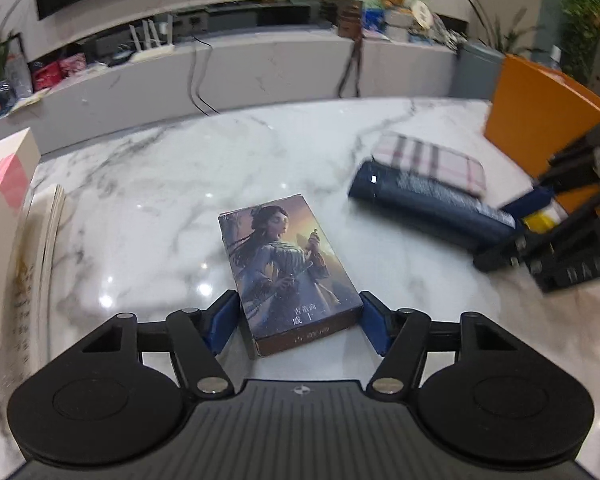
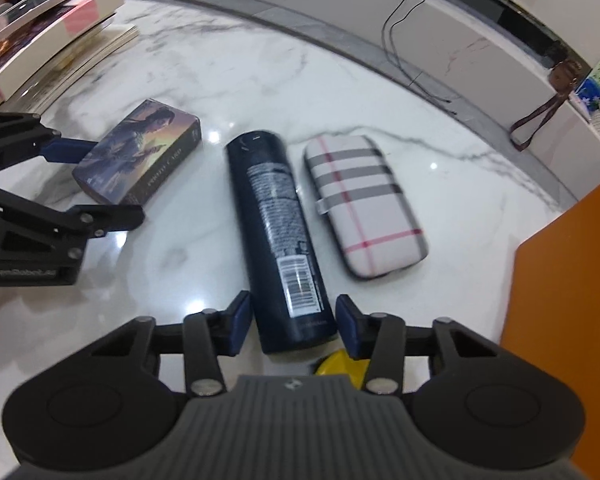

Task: Organize rigid objects
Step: 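Grasp the picture book box with the left tool while the right tool grasps the navy spray can, then lift the book box and spray can and carry both over the orange box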

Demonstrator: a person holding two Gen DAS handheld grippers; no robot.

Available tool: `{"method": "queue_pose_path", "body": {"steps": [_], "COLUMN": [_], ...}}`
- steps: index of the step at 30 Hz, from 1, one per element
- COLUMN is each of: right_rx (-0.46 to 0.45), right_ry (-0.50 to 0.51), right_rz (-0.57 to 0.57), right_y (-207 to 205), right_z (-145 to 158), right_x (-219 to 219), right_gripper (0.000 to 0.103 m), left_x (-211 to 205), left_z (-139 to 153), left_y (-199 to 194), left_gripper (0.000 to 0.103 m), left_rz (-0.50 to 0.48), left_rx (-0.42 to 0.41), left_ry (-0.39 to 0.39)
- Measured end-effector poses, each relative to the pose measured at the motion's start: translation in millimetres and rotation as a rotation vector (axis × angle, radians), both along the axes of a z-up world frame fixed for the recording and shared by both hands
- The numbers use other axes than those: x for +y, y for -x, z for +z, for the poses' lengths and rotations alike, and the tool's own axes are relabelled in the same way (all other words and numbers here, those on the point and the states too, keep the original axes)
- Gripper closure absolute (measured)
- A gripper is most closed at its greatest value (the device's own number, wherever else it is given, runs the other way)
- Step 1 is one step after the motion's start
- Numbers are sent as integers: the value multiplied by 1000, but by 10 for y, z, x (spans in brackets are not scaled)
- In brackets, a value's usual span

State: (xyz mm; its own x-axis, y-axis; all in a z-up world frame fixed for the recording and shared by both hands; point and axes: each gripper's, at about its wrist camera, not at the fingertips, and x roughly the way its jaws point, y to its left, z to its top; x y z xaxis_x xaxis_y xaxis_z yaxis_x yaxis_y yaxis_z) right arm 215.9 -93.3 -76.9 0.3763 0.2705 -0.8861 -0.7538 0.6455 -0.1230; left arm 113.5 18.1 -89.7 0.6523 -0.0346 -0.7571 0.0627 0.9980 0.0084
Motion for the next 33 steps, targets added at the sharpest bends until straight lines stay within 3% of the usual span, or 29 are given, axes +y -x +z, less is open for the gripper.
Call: {"method": "queue_pose_path", "body": {"steps": [3, 6, 12, 23, 24, 28, 33], "right_rx": [40, 40, 6, -24, -26, -29, -16], "right_ry": [-5, -5, -39, -109, -115, -136, -145], "right_rz": [12, 16, -23, -101, -104, -101, -96], "right_y": [88, 159, 129, 3, 4, 17, 26], "right_z": [11, -8, -29, -51, -53, -64, -59], "right_x": [-3, 45, 158, 226, 223, 196, 196], "right_gripper": [59, 59, 54, 49, 49, 56, 57], "left_x": [55, 97, 99, 99, 89, 55, 35], "left_z": [42, 42, 4, -66, -69, -42, -29], "left_y": [214, 342, 261, 94, 90, 95, 108], "left_gripper": [29, 26, 15, 12, 13, 36, 37], "left_rz": [-58, -36, 47, 164, 163, 131, 110], "left_rx": [49, 54, 0, -92, -97, -102, -86], "left_ry": [-8, -23, -33, -18, -22, -16, -14]}}
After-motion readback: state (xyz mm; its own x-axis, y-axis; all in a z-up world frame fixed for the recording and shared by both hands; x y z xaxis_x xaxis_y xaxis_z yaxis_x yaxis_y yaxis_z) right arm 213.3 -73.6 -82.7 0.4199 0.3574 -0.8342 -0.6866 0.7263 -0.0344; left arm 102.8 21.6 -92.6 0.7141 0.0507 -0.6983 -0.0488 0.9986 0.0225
